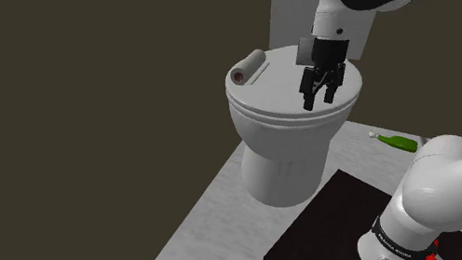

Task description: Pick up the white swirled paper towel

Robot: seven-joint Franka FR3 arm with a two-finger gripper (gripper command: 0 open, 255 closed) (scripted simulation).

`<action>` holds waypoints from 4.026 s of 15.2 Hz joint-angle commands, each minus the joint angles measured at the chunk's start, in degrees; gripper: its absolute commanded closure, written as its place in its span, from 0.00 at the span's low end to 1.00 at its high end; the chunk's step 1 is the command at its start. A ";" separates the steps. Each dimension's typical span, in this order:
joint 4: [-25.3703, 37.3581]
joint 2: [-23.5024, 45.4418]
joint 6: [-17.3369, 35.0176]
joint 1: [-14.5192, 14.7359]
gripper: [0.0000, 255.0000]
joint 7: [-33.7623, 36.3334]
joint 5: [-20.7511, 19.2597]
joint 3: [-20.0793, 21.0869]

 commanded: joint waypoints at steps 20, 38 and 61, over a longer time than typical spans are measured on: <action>36.87 38.16 8.00 -7.70 0.00 36.36 -1.66 6.79; 46.11 49.14 11.08 -9.04 1.00 46.53 -4.37 5.81; 62.38 52.52 -1.80 -9.03 1.00 46.93 -4.51 5.82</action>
